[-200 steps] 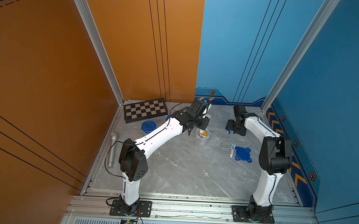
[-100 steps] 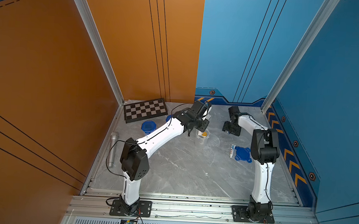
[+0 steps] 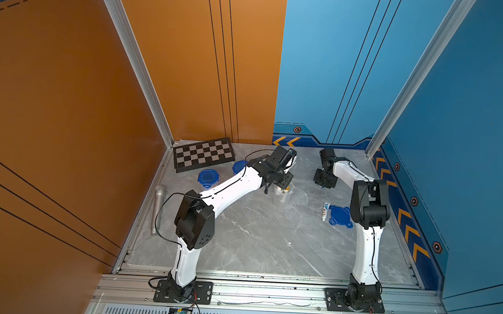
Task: Pack away toiletry kits
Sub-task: Pick up the toiletry item from the center of the board.
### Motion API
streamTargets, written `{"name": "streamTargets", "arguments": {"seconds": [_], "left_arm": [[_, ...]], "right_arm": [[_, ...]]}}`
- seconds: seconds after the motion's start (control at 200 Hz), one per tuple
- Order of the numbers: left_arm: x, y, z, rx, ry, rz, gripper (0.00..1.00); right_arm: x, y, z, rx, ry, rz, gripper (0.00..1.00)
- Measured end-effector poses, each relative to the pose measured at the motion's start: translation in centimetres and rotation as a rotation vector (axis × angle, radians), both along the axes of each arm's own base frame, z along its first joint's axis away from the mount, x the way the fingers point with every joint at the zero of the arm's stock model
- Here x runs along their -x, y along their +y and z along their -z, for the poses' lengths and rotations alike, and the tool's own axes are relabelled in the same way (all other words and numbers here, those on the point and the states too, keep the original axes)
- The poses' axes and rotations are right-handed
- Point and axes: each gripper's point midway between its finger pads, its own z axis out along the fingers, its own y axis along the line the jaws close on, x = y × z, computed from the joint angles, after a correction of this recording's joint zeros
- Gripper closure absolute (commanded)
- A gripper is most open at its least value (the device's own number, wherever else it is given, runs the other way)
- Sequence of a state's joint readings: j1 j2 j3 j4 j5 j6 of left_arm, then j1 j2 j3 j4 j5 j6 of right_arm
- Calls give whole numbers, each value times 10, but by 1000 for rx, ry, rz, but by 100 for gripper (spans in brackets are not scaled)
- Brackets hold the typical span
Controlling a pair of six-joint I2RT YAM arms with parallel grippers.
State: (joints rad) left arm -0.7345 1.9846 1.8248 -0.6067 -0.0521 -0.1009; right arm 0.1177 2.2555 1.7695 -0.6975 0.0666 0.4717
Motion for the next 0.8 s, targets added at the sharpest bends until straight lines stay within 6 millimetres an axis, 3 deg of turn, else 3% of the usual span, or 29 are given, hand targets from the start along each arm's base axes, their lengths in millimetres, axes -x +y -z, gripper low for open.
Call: {"name": "streamTargets", "arguments": {"seconds": [0.105,0.37,0.541,0.641,0.801], "left_arm": [[2,1,4,-9,10,0,100],[2,1,6,-9,15,2,81],[6,0,10,5,39,-1,66],[11,-1,17,20,75,-2,55],[14,-3,18,57,114,-3,46]], "right_arm": [[0,1,0,-1,-1,-1,77],[1,7,-1,-2,-10,-21,92],[26,24,-5,-21,-19,-91,95],[45,41,-23,-43,-67,-167,96],[68,71,-75,-94,-232,-308,97]]}}
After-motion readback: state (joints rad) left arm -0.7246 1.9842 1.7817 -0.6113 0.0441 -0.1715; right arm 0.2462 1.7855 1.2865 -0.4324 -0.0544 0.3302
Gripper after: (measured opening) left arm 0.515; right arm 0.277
